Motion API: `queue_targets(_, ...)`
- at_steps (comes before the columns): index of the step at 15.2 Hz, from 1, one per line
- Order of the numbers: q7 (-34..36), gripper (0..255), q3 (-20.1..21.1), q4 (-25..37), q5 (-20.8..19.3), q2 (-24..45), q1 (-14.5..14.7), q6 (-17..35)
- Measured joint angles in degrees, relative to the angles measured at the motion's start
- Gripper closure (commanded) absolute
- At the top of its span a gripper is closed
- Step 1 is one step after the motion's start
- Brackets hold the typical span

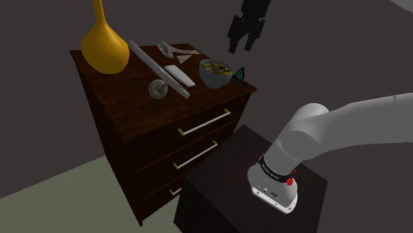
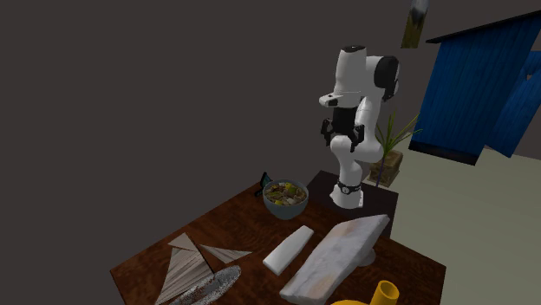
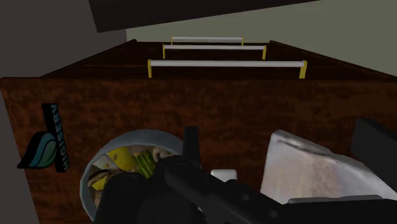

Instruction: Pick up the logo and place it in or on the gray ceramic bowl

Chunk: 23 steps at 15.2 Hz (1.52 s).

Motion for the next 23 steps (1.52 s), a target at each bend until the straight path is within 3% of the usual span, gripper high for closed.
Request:
queue_targets(3,-1.44,0,-1.32,-0.70,-0.97,0.27,-0.51,1.27)
queue_targets(10,-9.04,0,-8.60,-5.45,-5.92,2.07,-3.28,9.76)
queue_targets(18,-18.15,0,-17.79,-5.74,-9.96,8.86,-5.90,19.71)
queue_targets(23,-24.55,0,-24.16,-3.46,-10.37,15.96,-6.51,26.37)
